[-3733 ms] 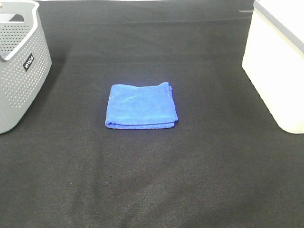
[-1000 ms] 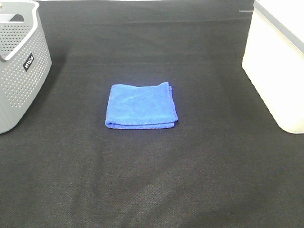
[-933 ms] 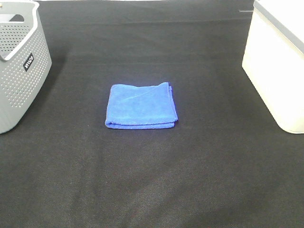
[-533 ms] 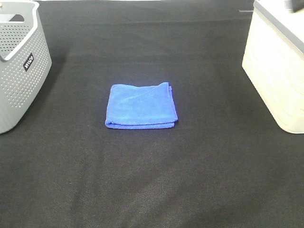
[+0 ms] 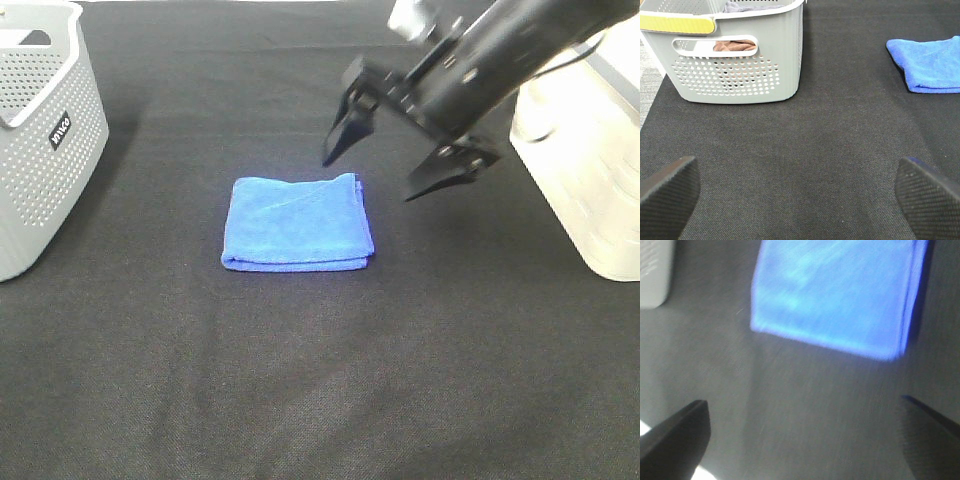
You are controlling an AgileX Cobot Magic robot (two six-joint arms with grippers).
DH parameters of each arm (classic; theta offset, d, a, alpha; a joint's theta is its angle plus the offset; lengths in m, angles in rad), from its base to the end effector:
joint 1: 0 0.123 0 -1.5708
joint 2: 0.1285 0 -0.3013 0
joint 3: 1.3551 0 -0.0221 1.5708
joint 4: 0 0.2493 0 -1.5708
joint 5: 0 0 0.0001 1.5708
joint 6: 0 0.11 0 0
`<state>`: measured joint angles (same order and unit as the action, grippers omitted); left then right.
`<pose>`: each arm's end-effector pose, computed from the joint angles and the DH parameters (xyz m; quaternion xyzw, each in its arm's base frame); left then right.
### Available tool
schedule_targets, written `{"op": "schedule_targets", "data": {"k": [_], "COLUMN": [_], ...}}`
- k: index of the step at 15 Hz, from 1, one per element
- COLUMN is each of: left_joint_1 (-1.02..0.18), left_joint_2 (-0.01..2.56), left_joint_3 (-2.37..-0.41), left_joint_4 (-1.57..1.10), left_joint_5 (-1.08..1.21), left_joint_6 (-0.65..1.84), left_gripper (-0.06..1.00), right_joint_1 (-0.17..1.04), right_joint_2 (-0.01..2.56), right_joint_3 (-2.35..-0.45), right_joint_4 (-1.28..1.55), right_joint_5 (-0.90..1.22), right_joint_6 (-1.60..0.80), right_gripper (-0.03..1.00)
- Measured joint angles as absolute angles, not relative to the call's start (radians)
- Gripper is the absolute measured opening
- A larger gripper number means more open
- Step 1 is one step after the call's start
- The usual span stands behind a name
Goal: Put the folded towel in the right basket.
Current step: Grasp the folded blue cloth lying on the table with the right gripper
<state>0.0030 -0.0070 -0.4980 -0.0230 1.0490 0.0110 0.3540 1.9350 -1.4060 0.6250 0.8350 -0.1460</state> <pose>-0.0059 -0.0022 0.2684 0.0038 0.8488 -0.0078 0.5287 0.3734 0.1889 0.2105 -0.0675 0.9543 0.2688 0.1121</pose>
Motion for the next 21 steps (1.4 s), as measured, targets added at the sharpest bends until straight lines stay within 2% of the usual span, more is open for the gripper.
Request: {"op": "schedule_targets", "data": {"k": [1, 4, 5, 8, 12, 18, 21], "left_joint_1": [0.003, 0.003, 0.003, 0.003, 0.003, 0.003, 0.003], "left_joint_2": [-0.007, -0.007, -0.007, -0.007, -0.007, -0.007, -0.007], "left_joint_3": [-0.498, -0.498, -0.498, -0.498, -0.498, -0.498, -0.498], "left_joint_4": [-0.023, -0.023, -0.023, -0.023, -0.023, -0.023, -0.023], "left_joint_5": [1.049, 1.049, 1.049, 1.049, 1.049, 1.049, 1.049], "left_joint_6": [0.011, 0.011, 0.011, 0.011, 0.011, 0.011, 0.011], "left_gripper": [0.99, 0.99, 0.99, 0.99, 0.99, 0.99, 0.99], "right_joint_1": [0.354, 0.35, 0.337, 0.28, 0.214, 0.214, 0.281], "right_joint_2": [1.935, 2.109, 2.176, 2.299, 2.38, 2.42, 2.468], "right_joint_3": [-1.406, -1.58, -1.677, -1.79, -1.801, -1.818, -1.838], "right_joint_4": [0.625, 0.623, 0.614, 0.587, 0.574, 0.607, 0.69], "right_joint_5": [0.835, 0.839, 0.858, 0.912, 0.922, 0.922, 0.92], "right_joint_6": [-0.146, -0.144, -0.136, -0.117, -0.12, -0.128, -0.148], "right_gripper": [0.96, 0.96, 0.96, 0.96, 0.96, 0.95, 0.94]}}
